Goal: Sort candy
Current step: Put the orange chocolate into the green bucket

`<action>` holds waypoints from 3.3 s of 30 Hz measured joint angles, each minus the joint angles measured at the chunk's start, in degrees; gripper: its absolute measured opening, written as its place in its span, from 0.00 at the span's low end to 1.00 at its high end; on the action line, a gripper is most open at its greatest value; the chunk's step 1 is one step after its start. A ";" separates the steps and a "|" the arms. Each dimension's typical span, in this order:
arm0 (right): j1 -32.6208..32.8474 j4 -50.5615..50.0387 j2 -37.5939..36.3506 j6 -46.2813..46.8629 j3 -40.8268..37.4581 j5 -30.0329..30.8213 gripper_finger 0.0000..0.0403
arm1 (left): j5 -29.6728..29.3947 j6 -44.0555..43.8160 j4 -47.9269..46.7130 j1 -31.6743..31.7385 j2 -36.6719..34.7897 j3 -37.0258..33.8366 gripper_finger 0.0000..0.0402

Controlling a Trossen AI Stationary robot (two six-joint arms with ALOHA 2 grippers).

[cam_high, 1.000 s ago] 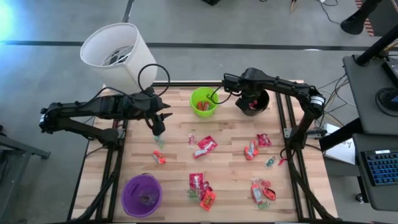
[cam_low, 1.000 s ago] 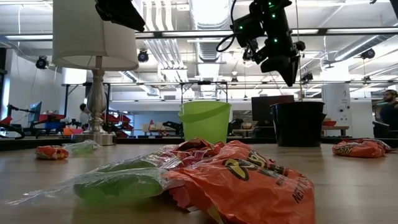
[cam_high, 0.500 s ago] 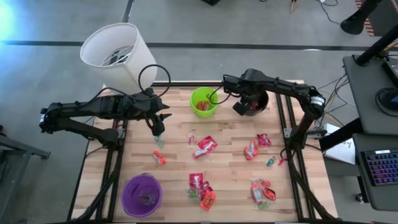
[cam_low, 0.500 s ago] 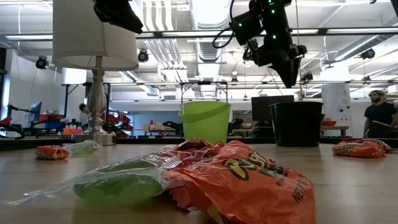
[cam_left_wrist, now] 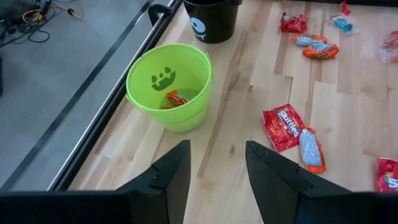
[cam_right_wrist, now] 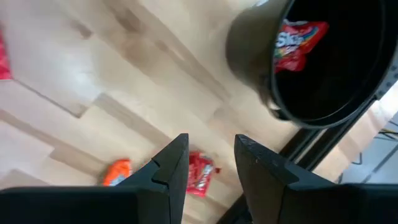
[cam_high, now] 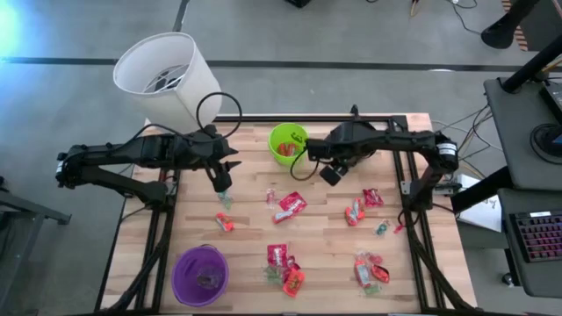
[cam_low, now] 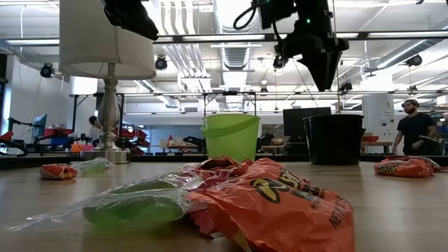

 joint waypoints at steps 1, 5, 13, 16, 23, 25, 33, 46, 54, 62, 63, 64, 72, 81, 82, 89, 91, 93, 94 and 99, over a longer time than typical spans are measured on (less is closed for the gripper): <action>0.96 0.03 0.00 0.99 0.00 0.00 0.31 | 0.00 0.00 -0.03 0.00 0.00 0.00 0.34; 4.74 -0.05 0.00 5.73 0.00 -0.21 0.31 | 0.00 0.02 -0.24 0.00 0.00 0.00 0.34; 12.57 -0.03 0.02 16.19 0.00 -3.02 0.31 | 0.00 0.02 -0.43 0.00 0.00 0.00 0.34; 15.40 -0.01 0.02 20.47 0.00 -3.04 0.31 | 0.00 0.02 -0.43 0.00 0.00 0.00 0.34; 22.62 0.13 0.04 30.92 0.00 -3.15 0.31 | 0.00 0.47 -0.42 0.00 0.02 0.00 0.34; 24.63 0.25 0.07 33.72 -0.02 -3.16 0.31 | 0.00 0.46 -0.41 0.00 0.02 0.00 0.34; 31.41 1.24 0.09 44.12 -1.35 -3.05 0.31 | 0.01 0.31 -0.35 0.00 0.02 0.00 0.34; 42.22 8.04 0.11 55.82 -7.75 -7.61 0.31 | 0.02 0.22 -0.35 0.02 0.02 0.00 0.34; 49.08 14.72 0.13 64.28 -9.31 -7.48 0.31 | 0.00 -0.89 -0.32 0.01 0.02 0.00 0.34; 56.03 19.04 1.98 72.36 -9.65 -7.50 0.31 | -0.02 -2.66 -0.31 0.00 0.21 0.00 0.34; 56.64 19.81 2.55 72.72 -9.66 -7.48 0.31 | -0.02 -2.83 -0.35 0.00 0.36 0.00 0.34; 57.09 20.73 3.05 73.10 -9.67 -7.50 0.31 | -0.02 -3.09 -0.39 0.00 0.56 0.00 0.34; 58.91 26.74 8.17 74.94 -9.76 -7.70 0.31 | 0.00 -4.74 -0.52 0.00 2.81 0.00 0.34; 61.03 27.49 12.25 76.89 -9.88 -14.52 0.31 | 0.00 -4.72 -0.56 0.02 3.72 0.00 0.34; 61.22 27.45 12.40 77.53 -9.88 -14.53 0.31 | 0.00 -4.72 -0.59 0.01 3.70 0.00 0.34; 61.35 27.00 13.07 78.38 -10.94 -13.99 0.31 | 0.02 -5.51 -0.61 0.00 3.63 0.00 0.34; 61.35 26.98 13.07 78.39 -11.74 -13.97 0.31 | 0.00 -5.60 -0.61 0.00 3.62 0.00 0.34; 61.37 26.94 13.07 78.38 -12.58 -13.95 0.31 | 0.01 -5.69 -0.61 0.02 3.63 0.00 0.34; 61.36 27.01 13.07 78.38 -12.95 -13.91 0.31 | 0.01 -5.84 -0.62 0.02 3.63 0.00 0.34; 61.33 29.07 12.94 78.39 -15.21 -12.92 0.31 | 0.01 -5.97 -0.61 0.01 3.61 0.00 0.34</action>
